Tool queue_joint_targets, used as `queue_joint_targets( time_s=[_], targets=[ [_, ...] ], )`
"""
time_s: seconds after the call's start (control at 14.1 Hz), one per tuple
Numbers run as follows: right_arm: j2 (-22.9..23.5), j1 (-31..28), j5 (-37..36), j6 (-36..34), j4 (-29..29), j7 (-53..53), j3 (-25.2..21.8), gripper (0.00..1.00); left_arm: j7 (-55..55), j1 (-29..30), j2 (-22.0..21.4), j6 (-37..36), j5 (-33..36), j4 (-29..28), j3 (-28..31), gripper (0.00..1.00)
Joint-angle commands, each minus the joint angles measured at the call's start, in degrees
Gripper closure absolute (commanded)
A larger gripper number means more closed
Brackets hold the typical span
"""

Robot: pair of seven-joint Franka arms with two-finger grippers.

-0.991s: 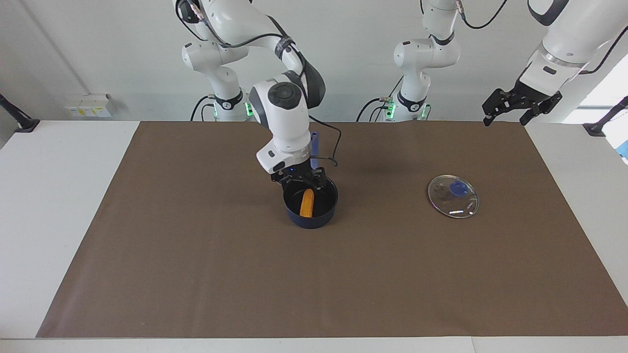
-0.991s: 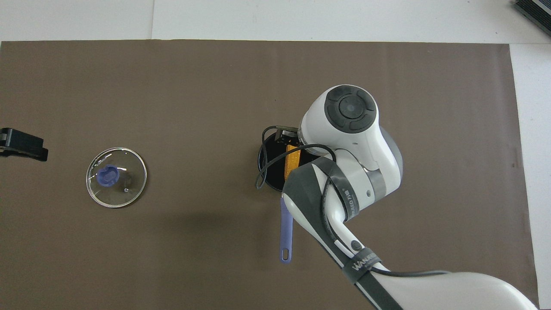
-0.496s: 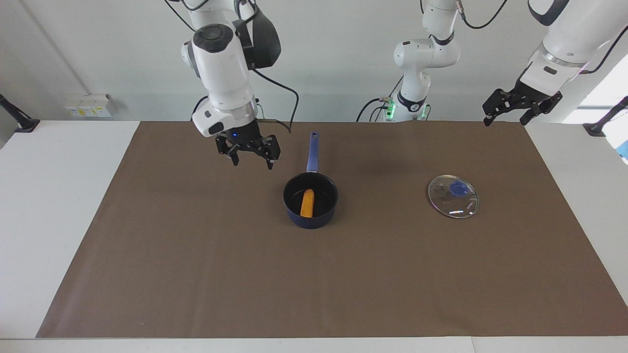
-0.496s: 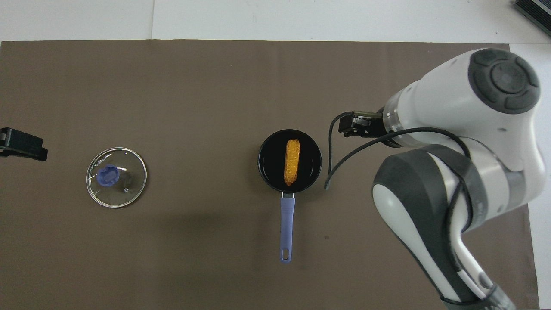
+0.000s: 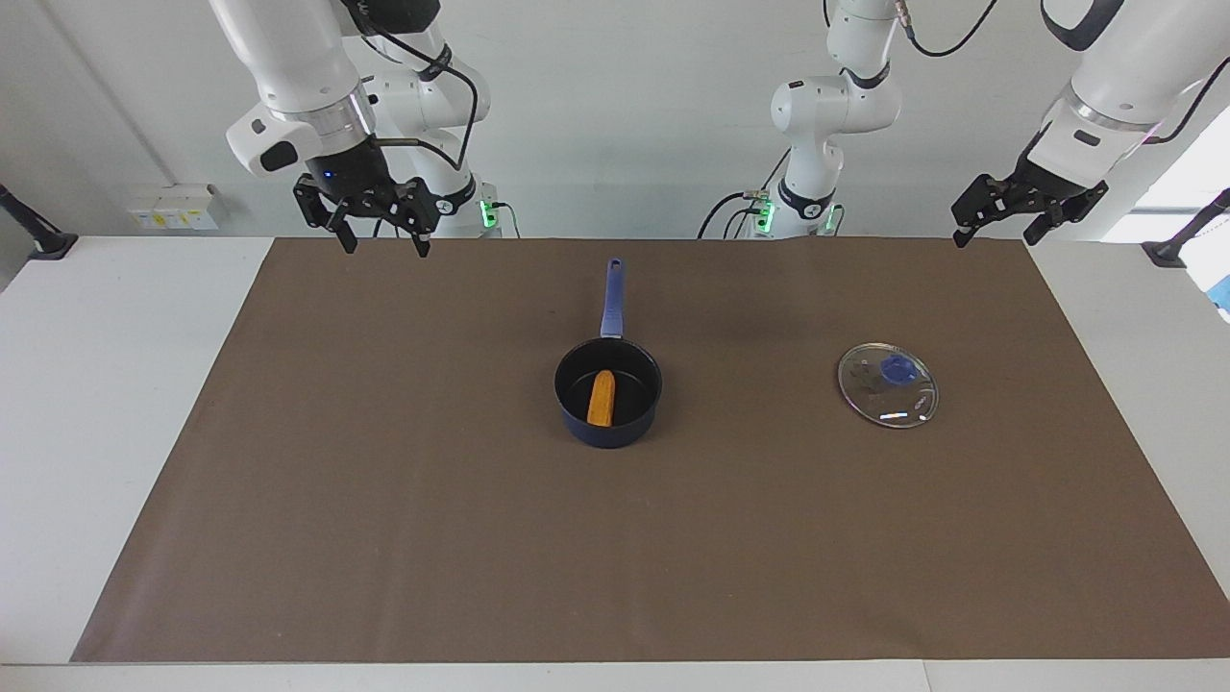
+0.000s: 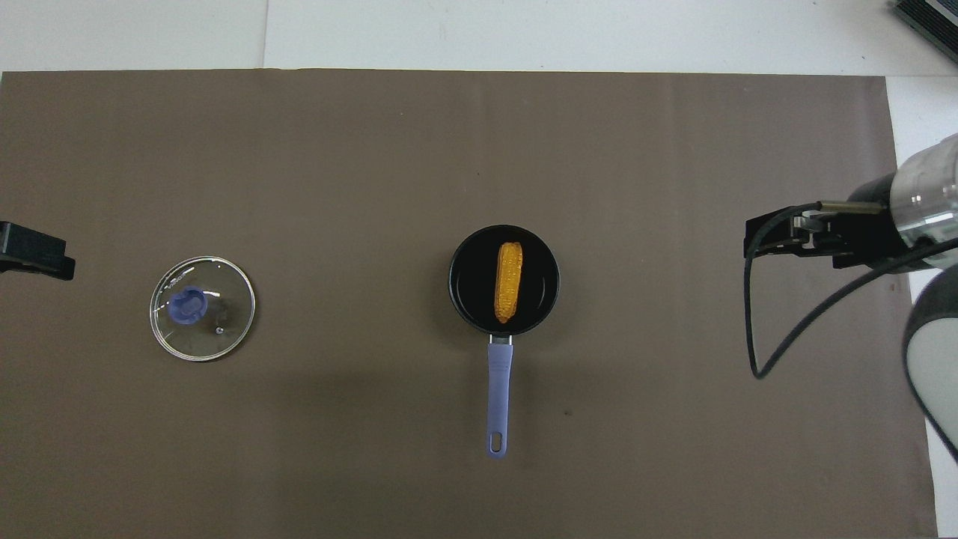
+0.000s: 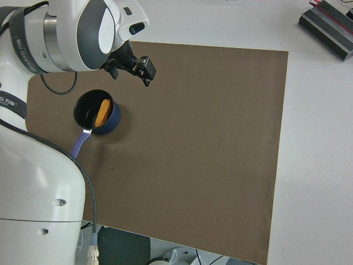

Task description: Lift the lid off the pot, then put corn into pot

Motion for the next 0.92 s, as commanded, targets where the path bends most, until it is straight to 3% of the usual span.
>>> queue_joint_targets(
  time_s=[0.0, 0.14, 0.35, 0.85],
  targets=[
    [-2.1, -2.0, 1.0, -4.8, 2.3, -1.5, 0.4, 0.00, -0.5, 0.8, -0.9, -0.4, -0.3, -0.7, -0.4, 0.00],
    [-2.7, -2.8, 1.3, -6.9, 3.0, -1.6, 0.5, 0.00, -0.5, 0.8, -0.9, -0.4, -0.3, -0.7, -0.4, 0.00],
    [-6.2, -3.2, 1.2, -6.0, -2.5, -4.3, -0.2, 0.00, -0.5, 0.8, -0.9, -0.4, -0.3, -0.7, -0.4, 0.00],
    [-5.5, -3.9, -2.6, -4.5, -2.8, -7.6, -0.7, 0.00, -0.5, 0.8, -0.9, -0.4, -0.3, -0.7, -0.4, 0.00]
  ],
)
